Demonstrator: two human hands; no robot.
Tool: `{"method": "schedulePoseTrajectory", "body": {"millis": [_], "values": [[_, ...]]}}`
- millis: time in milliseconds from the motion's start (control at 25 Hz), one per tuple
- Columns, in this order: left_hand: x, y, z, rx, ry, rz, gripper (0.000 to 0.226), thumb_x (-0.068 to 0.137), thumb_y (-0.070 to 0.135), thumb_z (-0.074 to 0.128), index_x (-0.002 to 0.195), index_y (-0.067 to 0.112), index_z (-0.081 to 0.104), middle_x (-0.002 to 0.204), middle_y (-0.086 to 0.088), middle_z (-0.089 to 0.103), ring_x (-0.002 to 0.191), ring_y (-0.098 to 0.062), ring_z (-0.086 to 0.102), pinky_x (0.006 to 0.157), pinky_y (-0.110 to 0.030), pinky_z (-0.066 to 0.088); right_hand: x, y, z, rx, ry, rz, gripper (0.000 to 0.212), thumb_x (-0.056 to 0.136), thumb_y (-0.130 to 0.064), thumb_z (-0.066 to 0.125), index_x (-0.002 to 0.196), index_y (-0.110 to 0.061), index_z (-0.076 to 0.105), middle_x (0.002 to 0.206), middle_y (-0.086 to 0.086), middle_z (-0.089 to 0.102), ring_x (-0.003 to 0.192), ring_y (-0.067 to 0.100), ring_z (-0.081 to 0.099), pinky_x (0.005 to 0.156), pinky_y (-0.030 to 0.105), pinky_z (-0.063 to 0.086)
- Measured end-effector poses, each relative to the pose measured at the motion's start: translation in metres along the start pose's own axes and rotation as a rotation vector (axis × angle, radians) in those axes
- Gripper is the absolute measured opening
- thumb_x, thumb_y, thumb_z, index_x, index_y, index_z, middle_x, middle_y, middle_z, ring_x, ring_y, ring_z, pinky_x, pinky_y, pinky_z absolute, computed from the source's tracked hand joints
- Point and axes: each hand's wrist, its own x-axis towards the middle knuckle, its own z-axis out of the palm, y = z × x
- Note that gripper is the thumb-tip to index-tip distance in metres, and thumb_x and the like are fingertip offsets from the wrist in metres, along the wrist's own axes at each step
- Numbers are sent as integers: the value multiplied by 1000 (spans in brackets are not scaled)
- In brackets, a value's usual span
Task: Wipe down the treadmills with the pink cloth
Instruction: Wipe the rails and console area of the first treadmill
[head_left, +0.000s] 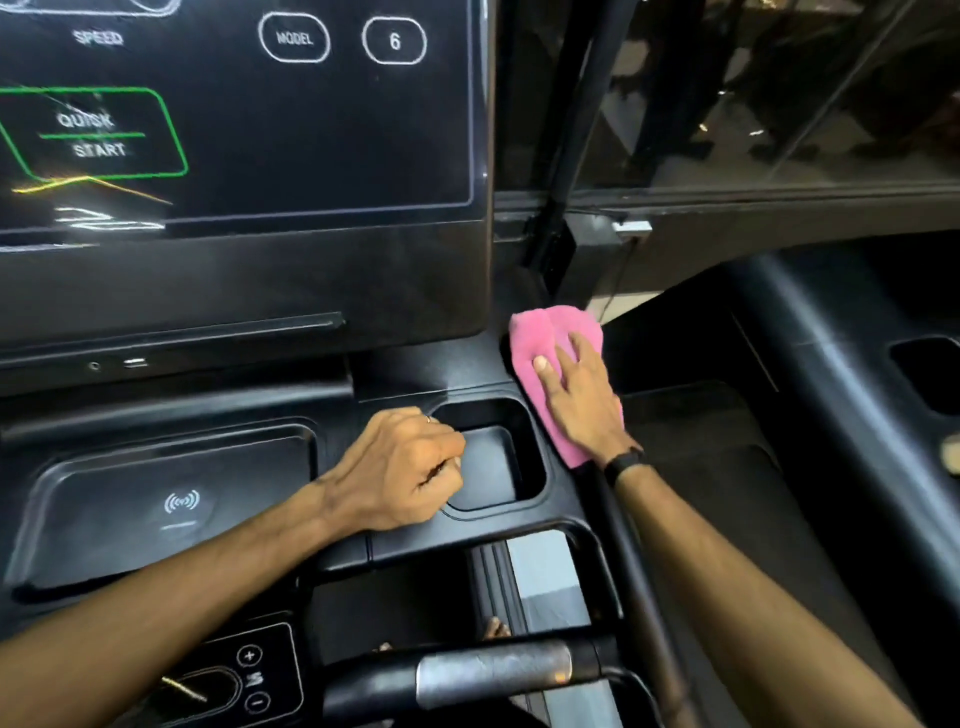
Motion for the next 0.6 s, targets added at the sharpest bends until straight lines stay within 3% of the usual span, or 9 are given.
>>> {"method": "schedulePoseTrajectory", "body": {"millis": [120, 320, 480, 600], "values": [[10, 13, 8, -54, -19, 37, 20, 79, 15, 47, 59, 12, 48, 55, 2, 50, 51, -22, 43, 54, -38, 40, -56, 16, -11, 115, -23, 116, 54, 106, -42, 40, 154, -17, 36, 164, 7, 24, 148, 27, 30, 117, 37, 23], [12, 42, 22, -133, -107, 134, 24, 85, 18, 49, 63, 11, 50, 57, 2, 50, 55, -19, 46, 56, -38, 42, -150, 42, -16, 223, -28, 324, 61, 104, -49, 40, 156, -21, 31, 162, -5, 31, 147, 19, 33, 120, 39, 25], [2, 52, 25, -158, -218, 200, 24, 87, 25, 48, 69, 15, 58, 63, 3, 58, 59, -16, 53, 58, -31, 41, -235, 29, -15, -65, 25, 173, 58, 101, -55, 33, 152, -28, 40, 162, -1, 30, 147, 16, 30, 117, 38, 28], [-8, 56, 24, -138, -294, 230, 25, 87, 29, 45, 72, 16, 61, 68, 4, 62, 63, -14, 55, 59, -24, 33, -259, 30, -11, -167, 22, 132, 59, 100, -60, 28, 155, -37, 30, 161, -2, 29, 147, 15, 29, 116, 40, 30]]}}
